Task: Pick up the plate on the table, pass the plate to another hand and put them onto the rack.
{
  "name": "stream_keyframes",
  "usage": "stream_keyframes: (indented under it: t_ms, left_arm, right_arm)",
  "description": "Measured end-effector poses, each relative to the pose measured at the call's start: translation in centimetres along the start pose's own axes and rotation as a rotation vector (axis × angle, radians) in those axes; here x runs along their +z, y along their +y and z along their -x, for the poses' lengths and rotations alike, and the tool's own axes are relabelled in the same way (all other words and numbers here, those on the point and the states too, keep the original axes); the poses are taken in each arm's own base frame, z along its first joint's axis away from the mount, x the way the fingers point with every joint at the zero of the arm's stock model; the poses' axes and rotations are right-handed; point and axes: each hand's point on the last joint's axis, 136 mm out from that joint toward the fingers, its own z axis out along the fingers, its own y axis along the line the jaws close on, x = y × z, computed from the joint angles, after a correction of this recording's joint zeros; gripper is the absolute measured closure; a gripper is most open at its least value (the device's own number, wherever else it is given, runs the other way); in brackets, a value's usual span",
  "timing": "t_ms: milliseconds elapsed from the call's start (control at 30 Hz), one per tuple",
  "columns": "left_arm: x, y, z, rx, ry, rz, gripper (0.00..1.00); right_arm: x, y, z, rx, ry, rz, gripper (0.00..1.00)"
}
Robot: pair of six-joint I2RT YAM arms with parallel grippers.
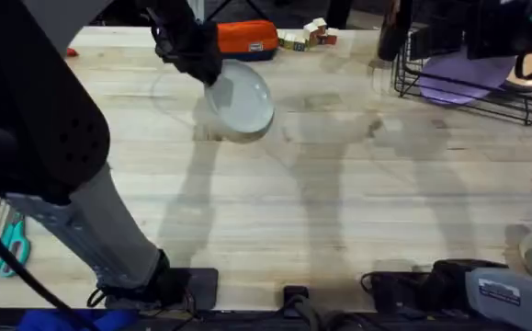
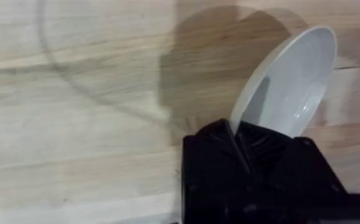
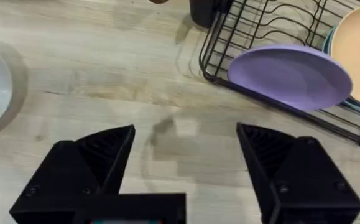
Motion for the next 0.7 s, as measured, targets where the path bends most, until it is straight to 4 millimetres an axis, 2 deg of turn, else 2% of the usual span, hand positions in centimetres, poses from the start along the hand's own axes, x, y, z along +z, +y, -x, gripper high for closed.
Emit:
stream_keyframes:
  t_ms: [333,700]
  left_arm:
    - [-2.7,-3.0,2.3,0.013,-0.083,-0.167,0.959]
    - [-4.8,-5.9,2.9,-0.013,-0.104,-0.471,0.959]
  right_arm:
    - [-0.2,2.9,1.9,-0.061,-0.075,0.050,0.005]
    - [-0.6,7.2,2.7,-0.120,-0.111,0.127,0.006]
